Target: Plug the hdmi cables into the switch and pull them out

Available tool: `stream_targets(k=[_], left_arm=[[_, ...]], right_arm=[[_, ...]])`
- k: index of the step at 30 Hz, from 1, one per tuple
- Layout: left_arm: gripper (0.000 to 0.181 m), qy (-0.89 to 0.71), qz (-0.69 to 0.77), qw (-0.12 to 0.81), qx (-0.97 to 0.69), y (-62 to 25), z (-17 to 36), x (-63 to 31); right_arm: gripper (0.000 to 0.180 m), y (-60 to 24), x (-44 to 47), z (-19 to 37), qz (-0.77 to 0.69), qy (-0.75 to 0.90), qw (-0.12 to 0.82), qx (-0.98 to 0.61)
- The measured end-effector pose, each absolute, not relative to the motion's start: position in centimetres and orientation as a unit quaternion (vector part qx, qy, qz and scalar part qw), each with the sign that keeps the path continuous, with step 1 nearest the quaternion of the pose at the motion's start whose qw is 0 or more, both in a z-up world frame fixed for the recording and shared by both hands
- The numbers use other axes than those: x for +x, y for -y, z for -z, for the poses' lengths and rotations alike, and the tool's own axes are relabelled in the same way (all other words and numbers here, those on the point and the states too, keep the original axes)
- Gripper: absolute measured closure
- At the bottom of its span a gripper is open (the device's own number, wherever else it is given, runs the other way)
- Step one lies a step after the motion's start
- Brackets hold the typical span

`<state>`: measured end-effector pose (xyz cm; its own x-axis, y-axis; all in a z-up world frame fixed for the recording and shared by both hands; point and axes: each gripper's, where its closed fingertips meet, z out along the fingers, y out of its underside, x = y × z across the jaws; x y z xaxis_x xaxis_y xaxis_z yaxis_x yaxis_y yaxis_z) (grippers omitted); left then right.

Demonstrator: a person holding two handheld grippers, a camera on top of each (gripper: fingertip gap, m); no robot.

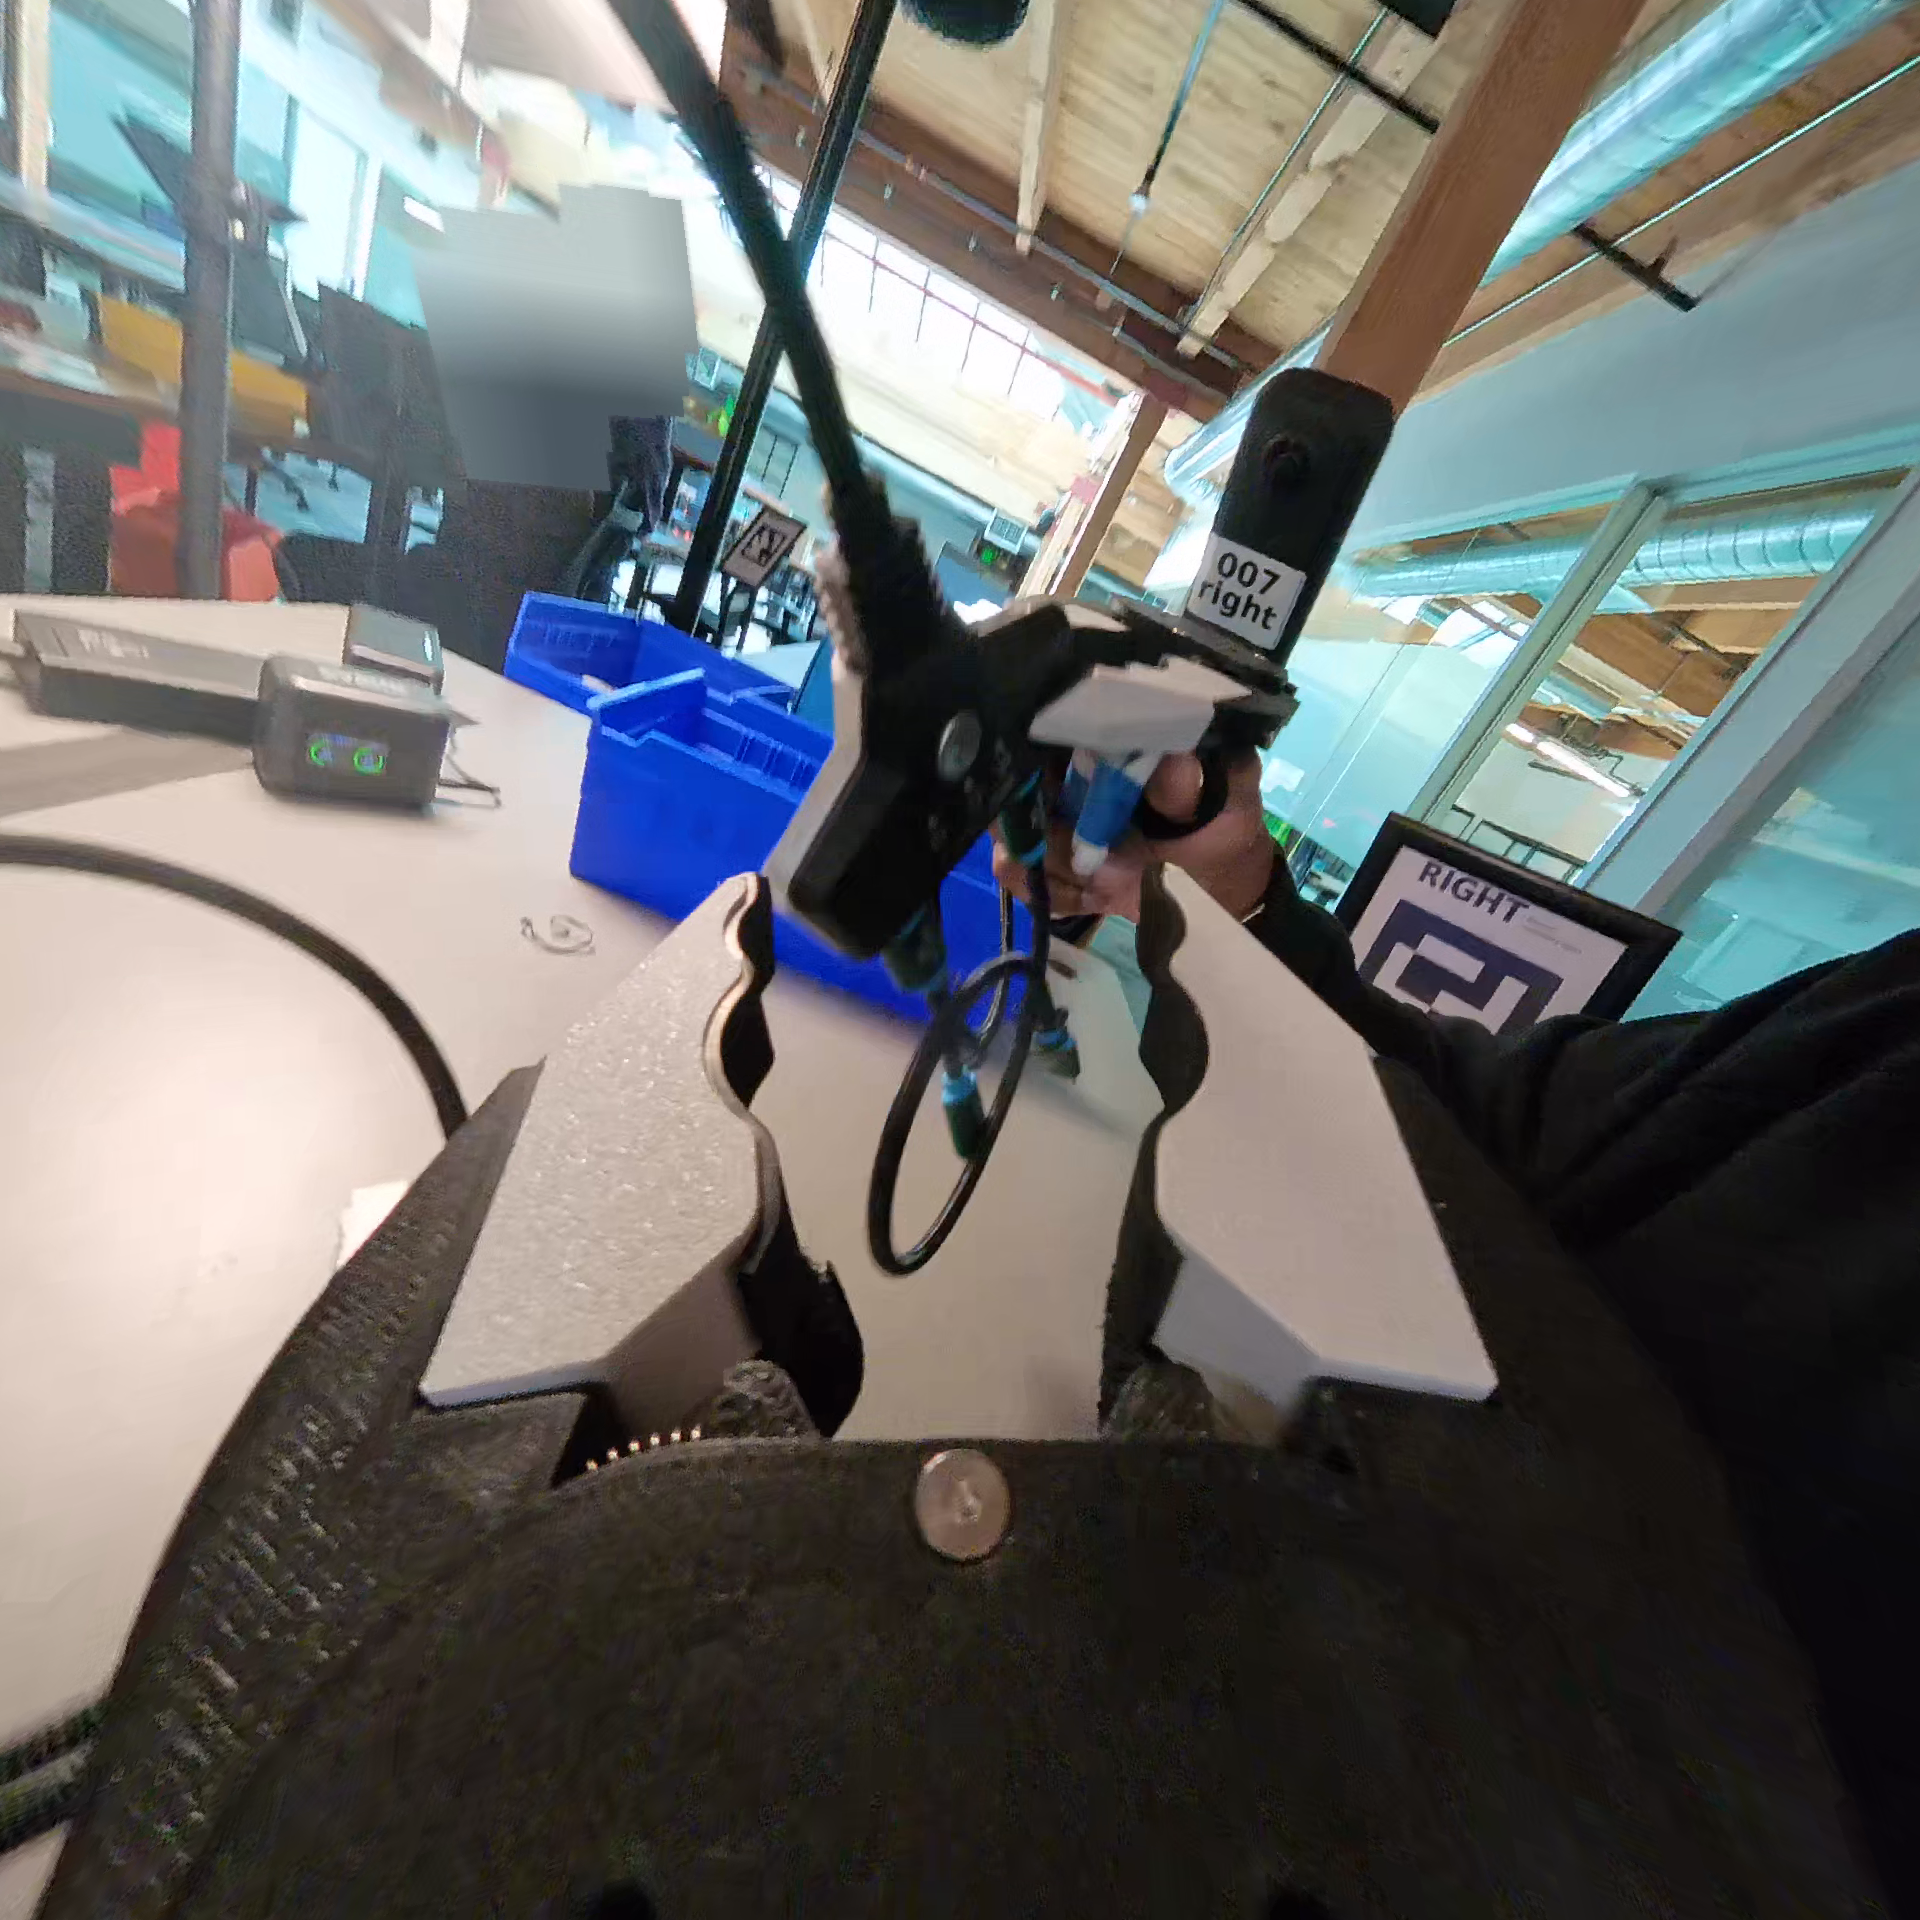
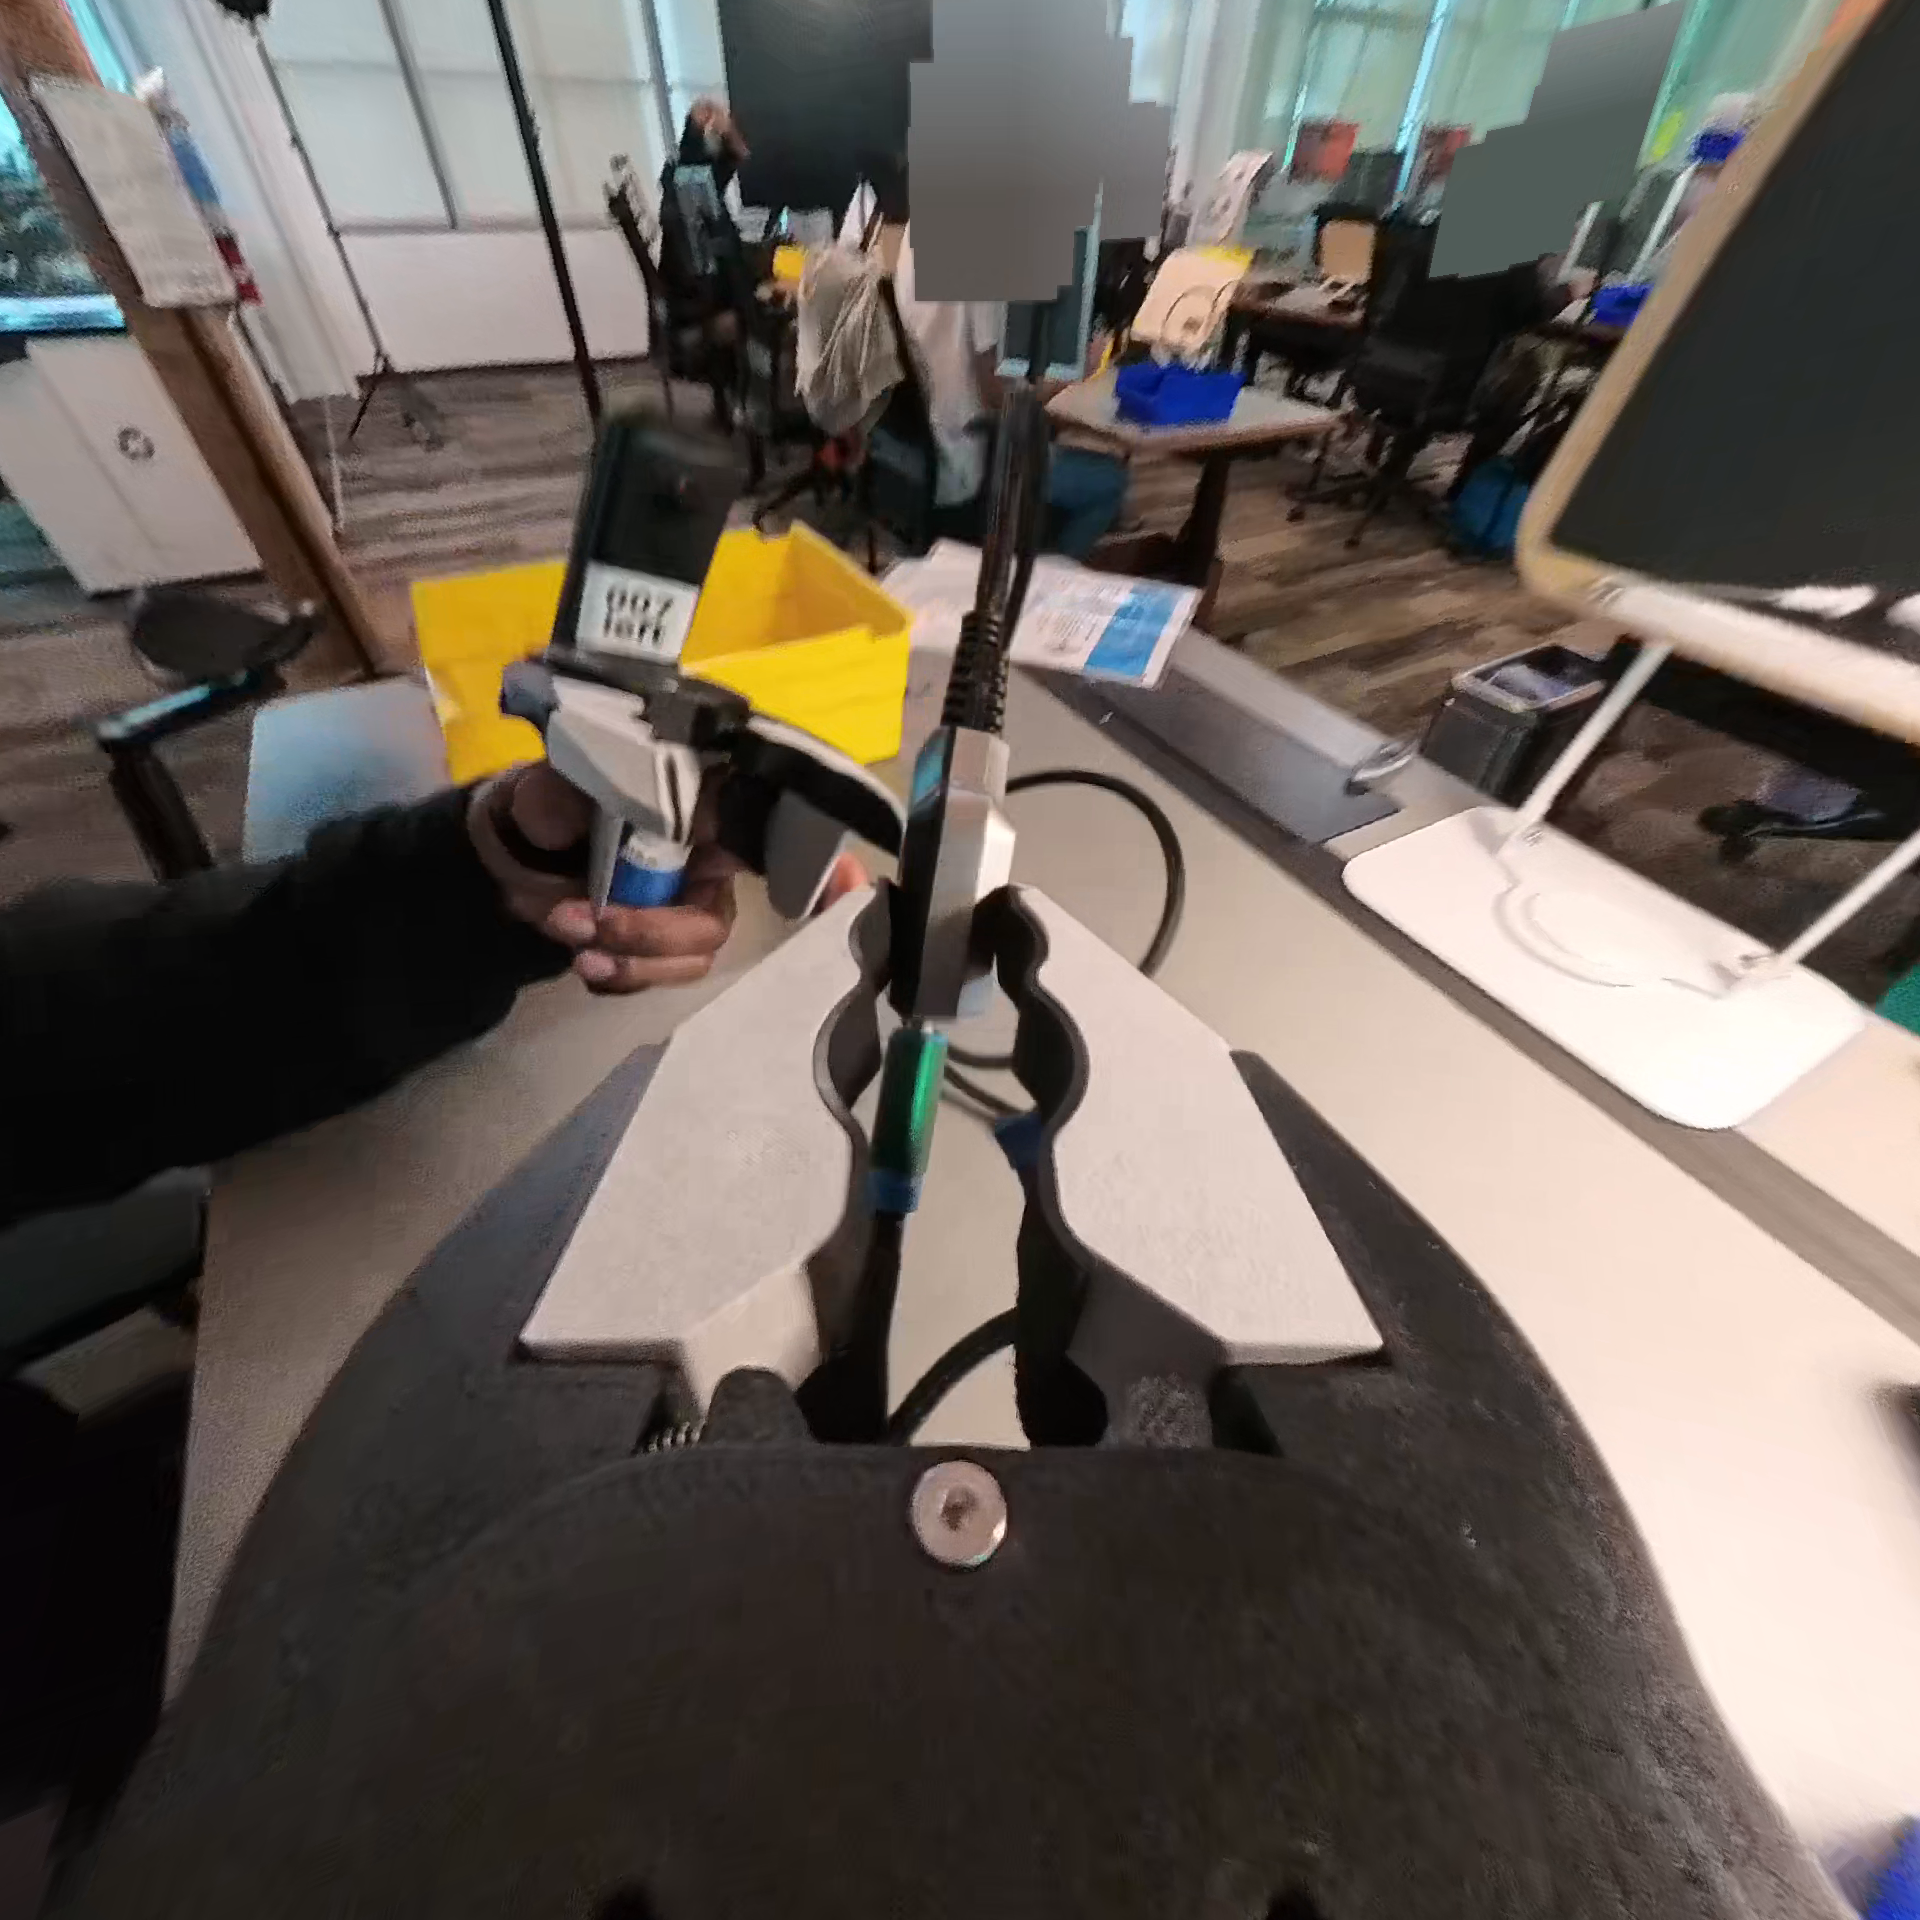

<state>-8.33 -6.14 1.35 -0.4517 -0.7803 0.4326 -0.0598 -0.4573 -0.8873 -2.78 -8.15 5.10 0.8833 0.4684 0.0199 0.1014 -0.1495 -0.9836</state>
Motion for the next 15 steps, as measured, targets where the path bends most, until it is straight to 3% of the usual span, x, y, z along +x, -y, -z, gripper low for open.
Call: stream_targets(k=[5, 15], left_arm=[[0.12, -0.418, 0.756, 0.271, -0.424, 5.2, -3.6, -9.7], [0.125, -0.419, 0.743, 0.268, -0.447, 4.9, -2.2, -8.8]], right_arm=[[0.162, 11.9, 2.0, -14.3, -0.1, 0.153, 0.69, -0.7], [0.161, 22.6, 12.2, -30.6, 0.067, 0.103, 0.752, -0.648]])
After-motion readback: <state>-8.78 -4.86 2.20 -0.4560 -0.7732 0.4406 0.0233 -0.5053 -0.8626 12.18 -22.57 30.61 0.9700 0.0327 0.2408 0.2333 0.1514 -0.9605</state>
